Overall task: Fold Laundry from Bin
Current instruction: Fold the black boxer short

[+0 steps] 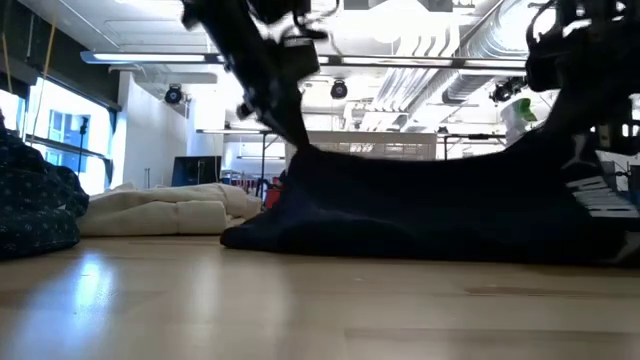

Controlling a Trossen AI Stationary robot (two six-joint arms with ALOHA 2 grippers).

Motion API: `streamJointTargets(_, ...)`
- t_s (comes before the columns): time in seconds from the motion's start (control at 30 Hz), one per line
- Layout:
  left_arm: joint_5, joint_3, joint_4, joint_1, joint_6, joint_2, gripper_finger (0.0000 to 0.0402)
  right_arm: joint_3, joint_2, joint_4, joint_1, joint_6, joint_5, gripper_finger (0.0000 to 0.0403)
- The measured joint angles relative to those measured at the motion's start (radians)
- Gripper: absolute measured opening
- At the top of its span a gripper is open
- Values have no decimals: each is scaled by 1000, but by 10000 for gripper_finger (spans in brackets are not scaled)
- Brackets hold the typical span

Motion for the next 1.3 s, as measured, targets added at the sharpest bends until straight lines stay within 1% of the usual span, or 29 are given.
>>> streamJointTargets(0.1,34,-4,32,28,10,37,0,0,-1,-9,-39,-3,-19,3)
streamJointTargets(0.2,73,-4,41,29,11,47,0,6,-5,38,-51,-66,-102,3)
streamJointTargets(0.27,80,-4,43,14,10,38,0,26,-9,84,-49,-123,-154,3)
streamJointTargets(0.33,80,-4,44,-3,10,25,0,45,-18,112,-49,-177,-181,3)
streamJointTargets(0.4,55,-4,46,-15,4,18,0,52,-25,77,-61,-201,-150,3)
streamJointTargets(0.5,3,-4,50,-17,-12,36,0,50,-18,-105,-97,-156,-57,3)
streamJointTargets(0.6,-38,-12,79,-6,-25,82,0,48,-1,-258,-133,-115,-17,3)
streamJointTargets(0.73,-47,-22,149,15,-42,149,0,48,13,-282,-163,-151,19,3)
streamJointTargets(0.83,-35,-22,161,30,-48,181,5,48,29,-284,-171,-158,100,7)
streamJointTargets(0.93,35,-22,159,55,-50,193,29,48,53,-301,-190,-157,113,34)
streamJointTargets(1.03,81,-22,140,78,-62,189,64,48,65,-332,-208,-121,91,82)
streamJointTargets(1.17,144,-21,83,105,-78,145,106,75,47,-435,-227,-61,37,151)
streamJointTargets(1.23,186,-21,58,111,-76,114,119,103,30,-482,-225,-33,30,175)
streamJointTargets(1.3,218,-21,57,113,-64,83,126,131,13,-514,-215,-7,24,190)
